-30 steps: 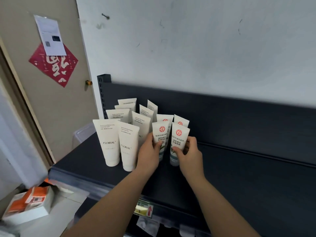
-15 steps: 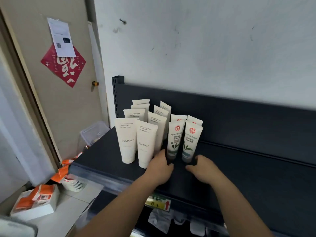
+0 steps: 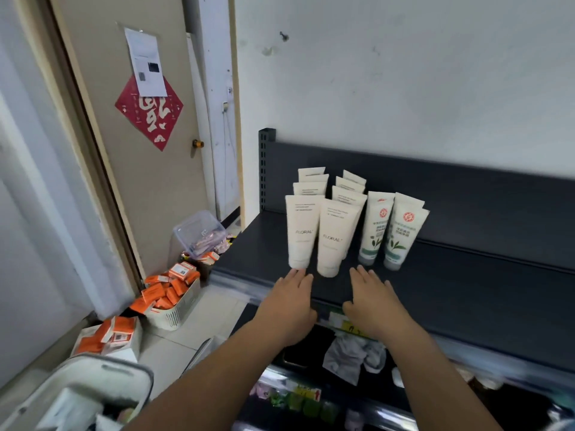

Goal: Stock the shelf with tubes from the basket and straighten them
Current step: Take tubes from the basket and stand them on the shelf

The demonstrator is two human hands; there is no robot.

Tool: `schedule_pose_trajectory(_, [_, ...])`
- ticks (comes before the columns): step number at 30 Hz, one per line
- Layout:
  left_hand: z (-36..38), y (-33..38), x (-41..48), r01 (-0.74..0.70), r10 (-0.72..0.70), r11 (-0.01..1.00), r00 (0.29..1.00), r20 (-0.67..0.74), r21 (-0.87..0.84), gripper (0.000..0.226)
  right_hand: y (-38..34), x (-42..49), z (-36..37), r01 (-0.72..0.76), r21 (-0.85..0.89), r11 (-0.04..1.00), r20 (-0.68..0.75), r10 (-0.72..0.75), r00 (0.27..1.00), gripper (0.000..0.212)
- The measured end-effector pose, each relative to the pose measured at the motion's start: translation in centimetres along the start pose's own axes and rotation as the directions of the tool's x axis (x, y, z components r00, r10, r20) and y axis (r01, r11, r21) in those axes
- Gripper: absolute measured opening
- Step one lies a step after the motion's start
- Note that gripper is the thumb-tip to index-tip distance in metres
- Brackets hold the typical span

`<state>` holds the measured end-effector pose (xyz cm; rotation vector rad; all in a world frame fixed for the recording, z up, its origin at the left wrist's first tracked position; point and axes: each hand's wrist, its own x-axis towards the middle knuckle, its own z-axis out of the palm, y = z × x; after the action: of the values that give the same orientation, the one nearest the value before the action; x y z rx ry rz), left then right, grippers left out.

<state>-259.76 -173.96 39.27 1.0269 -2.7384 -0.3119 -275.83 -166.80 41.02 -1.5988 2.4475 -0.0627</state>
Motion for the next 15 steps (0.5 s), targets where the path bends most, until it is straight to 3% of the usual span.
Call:
schedule_pose_trajectory(6, [-1.9, -7.5, -5.3, 0.164, -0.167, 0.979, 0.986, 0.015, 0.118, 0.072, -8.0, -0.8, 2.7, 0.115, -0.026, 0.993, -0.041, -0.116, 0.992, 0.074])
schedule_pose_trajectory(15, [-2.7, -18.5, -16.5, 0.424, -0.425, 0.899, 0.905, -0.016, 0.108, 0.076, -21.8, -1.9, 7.2, 0.362, -0.053, 0.931, -0.008, -0.363, 0.932, 0.073])
